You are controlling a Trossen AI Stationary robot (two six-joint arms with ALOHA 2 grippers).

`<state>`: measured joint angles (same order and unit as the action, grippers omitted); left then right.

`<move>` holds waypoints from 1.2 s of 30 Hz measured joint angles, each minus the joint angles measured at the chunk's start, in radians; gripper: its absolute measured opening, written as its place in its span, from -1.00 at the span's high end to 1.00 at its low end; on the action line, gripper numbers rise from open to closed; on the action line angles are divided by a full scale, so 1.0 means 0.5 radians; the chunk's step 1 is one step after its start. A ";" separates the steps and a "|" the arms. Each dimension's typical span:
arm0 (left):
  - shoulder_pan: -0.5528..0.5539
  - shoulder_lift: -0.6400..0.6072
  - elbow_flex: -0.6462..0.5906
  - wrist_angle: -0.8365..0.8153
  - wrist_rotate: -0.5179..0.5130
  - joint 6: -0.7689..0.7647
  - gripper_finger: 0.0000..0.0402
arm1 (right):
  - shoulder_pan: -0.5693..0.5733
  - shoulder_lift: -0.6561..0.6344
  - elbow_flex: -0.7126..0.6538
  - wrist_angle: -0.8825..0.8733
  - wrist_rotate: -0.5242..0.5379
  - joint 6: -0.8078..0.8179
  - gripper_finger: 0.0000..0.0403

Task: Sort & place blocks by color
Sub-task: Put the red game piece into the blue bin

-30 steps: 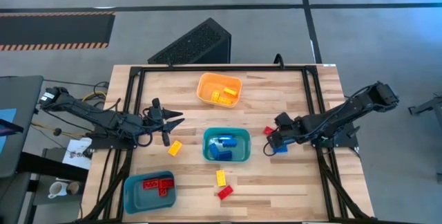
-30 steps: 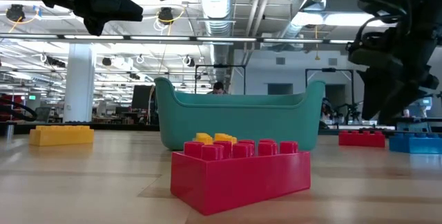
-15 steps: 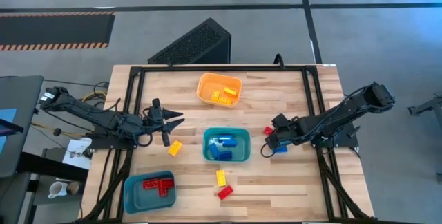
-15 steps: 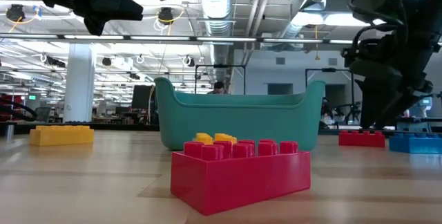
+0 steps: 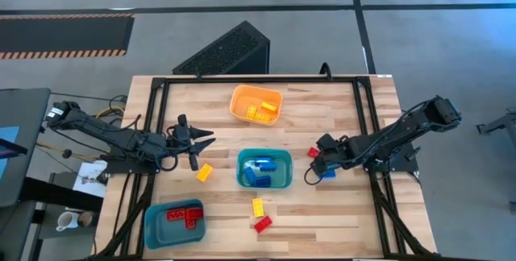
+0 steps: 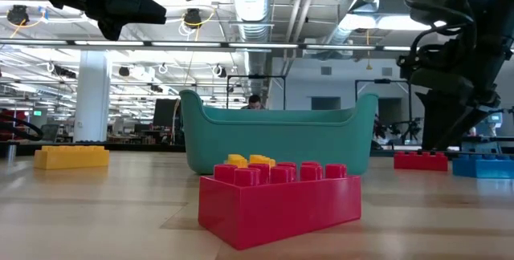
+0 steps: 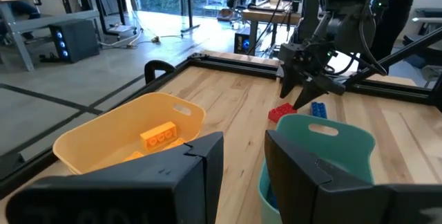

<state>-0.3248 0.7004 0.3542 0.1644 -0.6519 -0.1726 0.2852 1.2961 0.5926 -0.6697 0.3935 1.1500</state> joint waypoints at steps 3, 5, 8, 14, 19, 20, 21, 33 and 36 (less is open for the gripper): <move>0.000 0.000 0.000 -0.001 0.000 0.000 0.53 | 0.000 -0.001 0.000 -0.001 -0.005 0.000 -0.40; 0.000 0.000 0.000 -0.001 0.000 0.000 0.53 | 0.000 -0.001 0.000 -0.001 -0.006 0.000 -0.40; 0.000 0.000 0.000 -0.002 -0.001 0.000 0.53 | 0.001 -0.001 0.001 -0.001 -0.014 0.000 -0.40; 0.000 0.000 0.000 -0.003 -0.002 0.000 0.53 | 0.001 -0.002 0.001 0.000 -0.032 -0.018 -0.40; 0.000 0.000 0.000 -0.003 -0.003 0.000 0.53 | 0.005 -0.002 0.001 0.014 -0.064 -0.112 -0.40; 0.000 0.000 0.000 -0.003 -0.003 0.000 0.53 | 0.005 -0.002 0.001 0.021 -0.077 -0.129 -0.40; 0.000 0.000 0.000 -0.003 -0.003 0.000 0.53 | 0.005 -0.002 0.002 0.025 -0.095 -0.153 -0.40; 0.000 0.000 0.000 -0.003 -0.003 0.000 0.53 | -0.014 -0.002 0.002 0.040 -0.108 -0.385 -0.40; 0.000 0.000 0.000 -0.003 -0.004 0.000 0.53 | -0.013 -0.002 0.002 0.040 -0.107 -0.434 -0.40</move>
<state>-0.3248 0.7004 0.3542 0.1631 -0.6540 -0.1726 0.2785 1.2953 0.5934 -0.6498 0.3401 0.9331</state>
